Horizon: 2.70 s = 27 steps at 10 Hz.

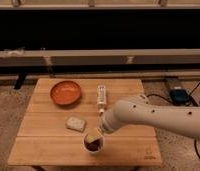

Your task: Move the arm in a circular motion

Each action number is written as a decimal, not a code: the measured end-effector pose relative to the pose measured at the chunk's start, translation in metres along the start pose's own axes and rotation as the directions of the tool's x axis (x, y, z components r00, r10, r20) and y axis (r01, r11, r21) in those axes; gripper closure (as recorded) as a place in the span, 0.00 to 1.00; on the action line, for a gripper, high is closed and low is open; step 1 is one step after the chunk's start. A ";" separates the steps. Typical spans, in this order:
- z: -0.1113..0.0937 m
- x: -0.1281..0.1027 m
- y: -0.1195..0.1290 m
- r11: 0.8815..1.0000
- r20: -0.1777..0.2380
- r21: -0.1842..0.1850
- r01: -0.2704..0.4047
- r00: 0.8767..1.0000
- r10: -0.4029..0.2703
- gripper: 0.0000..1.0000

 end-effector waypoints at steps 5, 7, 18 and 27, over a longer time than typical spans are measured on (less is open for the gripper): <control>0.000 0.000 0.000 1.000 0.000 0.000 0.000 1.000 0.000 0.20; 0.000 -0.004 -0.007 1.000 -0.022 0.024 -0.002 1.000 0.003 0.20; 0.063 -0.193 -0.023 0.903 -0.278 0.099 0.418 0.883 -0.379 0.20; 0.061 -0.148 0.147 0.712 -0.349 0.006 0.702 0.669 -0.657 0.20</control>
